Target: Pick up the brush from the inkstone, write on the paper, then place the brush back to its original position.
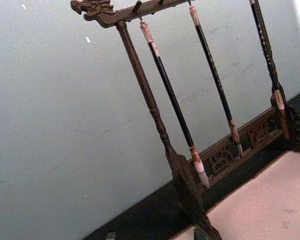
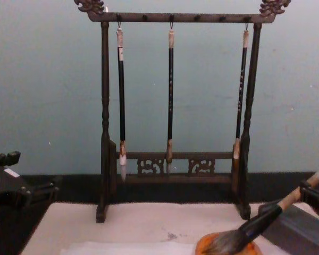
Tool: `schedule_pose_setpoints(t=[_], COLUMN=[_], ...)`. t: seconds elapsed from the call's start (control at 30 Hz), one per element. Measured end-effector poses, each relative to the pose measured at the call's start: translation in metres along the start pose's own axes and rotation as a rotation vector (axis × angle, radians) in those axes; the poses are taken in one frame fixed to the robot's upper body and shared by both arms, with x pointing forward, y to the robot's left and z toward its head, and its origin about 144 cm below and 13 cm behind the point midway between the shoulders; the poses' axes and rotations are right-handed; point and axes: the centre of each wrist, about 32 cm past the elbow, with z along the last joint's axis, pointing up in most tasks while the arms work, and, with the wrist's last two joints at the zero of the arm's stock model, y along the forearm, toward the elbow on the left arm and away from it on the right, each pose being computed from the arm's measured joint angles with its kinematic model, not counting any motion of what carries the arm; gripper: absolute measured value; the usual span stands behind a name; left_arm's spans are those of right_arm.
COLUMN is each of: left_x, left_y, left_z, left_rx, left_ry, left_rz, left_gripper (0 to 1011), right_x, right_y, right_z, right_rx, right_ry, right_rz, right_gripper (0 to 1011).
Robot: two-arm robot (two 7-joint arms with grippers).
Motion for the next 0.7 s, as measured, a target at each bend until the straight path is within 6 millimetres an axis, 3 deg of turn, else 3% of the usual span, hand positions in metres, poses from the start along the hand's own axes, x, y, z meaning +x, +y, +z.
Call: schedule_pose_setpoints(t=[0.7], left_x=[0.0], left_y=[0.0], left_z=[0.0], left_rx=[0.0], left_ry=[0.0], left_rz=[0.0], left_gripper=[1010], right_x=[0.0], right_y=[0.0], right_z=[0.0], right_rx=[0.0], right_ry=[0.0], right_rz=[0.0], right_gripper=[1000])
